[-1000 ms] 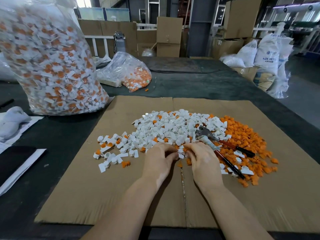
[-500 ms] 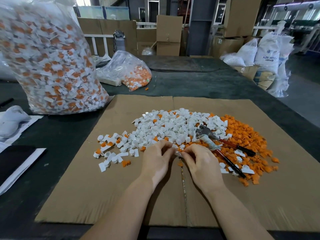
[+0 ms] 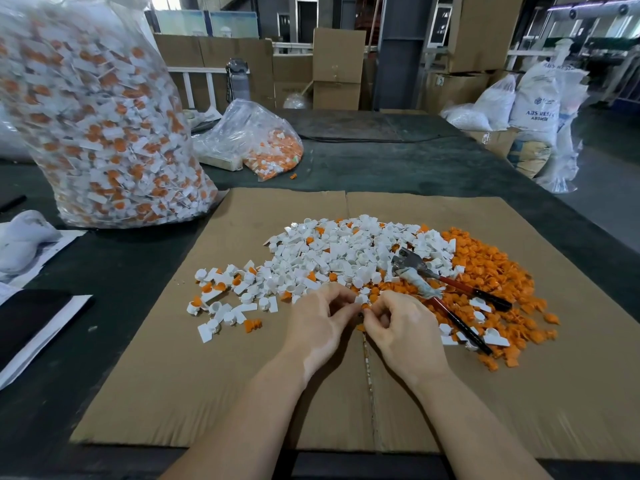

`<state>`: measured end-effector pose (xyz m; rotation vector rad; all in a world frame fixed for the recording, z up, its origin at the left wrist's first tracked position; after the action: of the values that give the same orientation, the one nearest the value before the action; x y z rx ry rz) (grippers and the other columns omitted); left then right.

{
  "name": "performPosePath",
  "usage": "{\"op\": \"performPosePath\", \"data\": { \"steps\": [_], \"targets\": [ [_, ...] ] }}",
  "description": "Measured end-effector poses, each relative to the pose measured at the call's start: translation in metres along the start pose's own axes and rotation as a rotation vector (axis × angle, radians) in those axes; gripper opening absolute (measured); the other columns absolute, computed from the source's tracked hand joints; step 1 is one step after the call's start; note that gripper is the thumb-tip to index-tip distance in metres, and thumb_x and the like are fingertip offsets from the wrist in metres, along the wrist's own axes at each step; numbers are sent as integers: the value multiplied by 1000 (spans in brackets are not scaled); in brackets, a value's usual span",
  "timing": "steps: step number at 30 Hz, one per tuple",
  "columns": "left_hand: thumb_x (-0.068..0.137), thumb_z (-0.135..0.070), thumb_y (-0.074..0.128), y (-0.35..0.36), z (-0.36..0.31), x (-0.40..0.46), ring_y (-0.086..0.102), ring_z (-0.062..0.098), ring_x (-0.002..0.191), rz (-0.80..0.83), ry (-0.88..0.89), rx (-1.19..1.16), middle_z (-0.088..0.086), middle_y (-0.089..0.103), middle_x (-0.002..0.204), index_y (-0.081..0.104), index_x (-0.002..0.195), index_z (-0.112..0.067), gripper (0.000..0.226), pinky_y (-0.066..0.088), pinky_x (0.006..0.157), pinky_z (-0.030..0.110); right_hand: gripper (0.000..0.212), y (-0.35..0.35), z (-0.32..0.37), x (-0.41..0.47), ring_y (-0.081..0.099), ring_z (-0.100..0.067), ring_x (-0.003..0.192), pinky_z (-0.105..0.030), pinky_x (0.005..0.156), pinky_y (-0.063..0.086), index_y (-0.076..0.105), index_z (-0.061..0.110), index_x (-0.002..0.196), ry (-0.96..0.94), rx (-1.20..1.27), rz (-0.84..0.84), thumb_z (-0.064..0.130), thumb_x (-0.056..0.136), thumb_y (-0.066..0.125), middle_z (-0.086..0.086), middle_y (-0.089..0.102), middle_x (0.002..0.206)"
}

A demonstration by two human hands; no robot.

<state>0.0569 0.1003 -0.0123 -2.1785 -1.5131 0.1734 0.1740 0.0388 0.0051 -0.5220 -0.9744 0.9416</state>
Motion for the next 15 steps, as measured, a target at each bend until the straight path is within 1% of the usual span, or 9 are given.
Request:
{"op": "performPosePath", "data": {
  "steps": [3,7,8,10,12,14,15],
  "targets": [
    [86,-23,67,2,-2,-2,53,-3,68,2,13,14,-17,60,70,57,73,-38,23,38,62,7,23,1,0,0,47,-16,61,-26,56,34,53,10,63,1,2,10,13,80,68,5,46,59],
    [88,-21,65,3,-2,-2,54,-3,70,18,21,69,-16,59,73,61,81,-27,10,39,64,6,22,0,0,0,47,-15,62,-27,58,37,54,9,65,-5,31,27,14,82,67,4,49,60],
    [88,-20,65,3,-1,-1,55,-1,69,15,2,38,-14,61,72,62,81,-25,9,40,64,8,21,0,0,0,48,-15,63,-27,58,39,57,8,67,-10,51,27,15,83,67,4,51,61],
    [88,-17,64,1,3,0,58,7,65,4,-59,-79,-6,63,67,62,79,-22,11,44,64,16,16,-1,1,0,52,-13,65,-28,60,43,63,9,71,-19,106,20,18,84,68,3,57,64],
    [88,-13,63,-1,5,0,60,8,61,-12,-94,-147,-4,62,62,62,80,-20,11,46,64,19,12,-3,2,0,53,-11,67,-28,61,45,66,11,75,-23,161,7,20,83,69,4,60,67],
    [89,-9,62,-1,6,0,60,8,60,-4,-105,-196,-3,60,61,64,88,-16,8,49,66,23,8,-5,3,0,53,-10,70,-24,63,44,68,13,83,-30,193,-27,18,79,73,5,58,70],
    [89,-7,61,-1,6,0,61,10,60,-1,-104,-219,-1,60,60,64,93,-15,9,51,68,26,14,-7,4,0,53,-10,71,-23,64,44,68,13,89,-36,198,-41,16,78,74,4,57,71]
  ]
}}
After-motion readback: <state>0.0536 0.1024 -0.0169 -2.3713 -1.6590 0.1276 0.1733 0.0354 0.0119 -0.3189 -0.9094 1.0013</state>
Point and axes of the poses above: each hand's wrist, its own x-axis towards the middle knuckle, its own y-axis out of the palm, z = x × y, the point moved 6 cm from there along x, towards the middle knuckle
